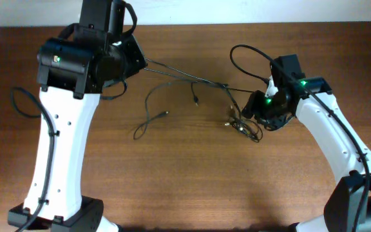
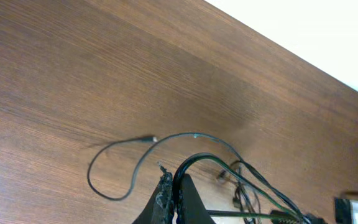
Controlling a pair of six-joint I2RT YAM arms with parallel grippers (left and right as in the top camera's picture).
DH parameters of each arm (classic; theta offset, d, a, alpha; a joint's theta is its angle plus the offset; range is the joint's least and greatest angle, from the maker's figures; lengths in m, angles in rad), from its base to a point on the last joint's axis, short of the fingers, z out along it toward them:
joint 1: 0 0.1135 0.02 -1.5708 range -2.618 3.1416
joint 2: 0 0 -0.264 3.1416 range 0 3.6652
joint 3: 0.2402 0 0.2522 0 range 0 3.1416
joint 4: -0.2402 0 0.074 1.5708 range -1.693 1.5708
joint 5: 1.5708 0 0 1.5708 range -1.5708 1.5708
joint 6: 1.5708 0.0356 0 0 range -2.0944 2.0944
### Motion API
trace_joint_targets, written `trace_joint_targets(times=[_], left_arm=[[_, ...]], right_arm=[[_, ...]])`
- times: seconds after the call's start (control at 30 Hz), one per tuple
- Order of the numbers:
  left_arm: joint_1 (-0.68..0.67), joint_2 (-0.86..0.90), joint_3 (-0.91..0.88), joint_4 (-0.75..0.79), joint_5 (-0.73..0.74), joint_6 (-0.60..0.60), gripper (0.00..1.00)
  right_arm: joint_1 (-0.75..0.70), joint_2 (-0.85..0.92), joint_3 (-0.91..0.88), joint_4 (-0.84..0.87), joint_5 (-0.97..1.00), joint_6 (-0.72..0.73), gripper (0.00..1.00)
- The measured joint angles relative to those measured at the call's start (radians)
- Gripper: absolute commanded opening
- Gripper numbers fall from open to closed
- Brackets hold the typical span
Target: Untangle cables
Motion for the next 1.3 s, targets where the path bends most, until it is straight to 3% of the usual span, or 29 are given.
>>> trace_joint_targets(times=[0.13, 0.2, 0.27, 0.43, 0.5, 0.7, 0.8, 1.07, 1.3], left_arm=[[0.004, 0.014, 0.000, -0.008, -0.017, -0.002, 0.00], [0.007, 0.019, 0.000, -0.010, -0.008, -0.003, 0.00], [0.016, 0.019, 0.000, -0.009, 0.025, 0.015, 0.00], [0.060, 0.019, 0.001, 0.035, 0.294, 0.296, 0.00], [0.064, 0.019, 0.001, 0.034, 0.333, 0.359, 0.00], [0.063, 0.019, 0.002, -0.039, 0.217, 0.245, 0.00], [0.062, 0.019, 0.002, -0.035, 0.225, 0.225, 0.00], [0.107, 0.014, 0.018, 0.055, 0.474, 0.403, 0.00], [0.110, 0.009, 0.021, 0.005, 0.249, 0.290, 0.00]], right_arm=[[0.000, 0.002, -0.005, -0.003, 0.035, 0.009, 0.74], [0.000, 0.004, -0.007, -0.003, 0.050, 0.011, 0.86], [-0.003, 0.007, -0.012, -0.003, 0.073, 0.016, 0.89], [-0.035, 0.017, -0.026, -0.003, 0.136, 0.033, 0.94], [-0.043, 0.017, -0.027, -0.003, 0.152, 0.037, 0.96], [-0.040, 0.017, -0.027, 0.001, 0.134, 0.026, 0.99], [-0.040, 0.017, -0.027, 0.002, 0.128, 0.025, 0.99], [-0.092, 0.039, -0.046, 0.074, -0.035, -0.107, 0.99], [-0.092, 0.024, -0.045, 0.118, -0.266, -0.206, 0.98]])
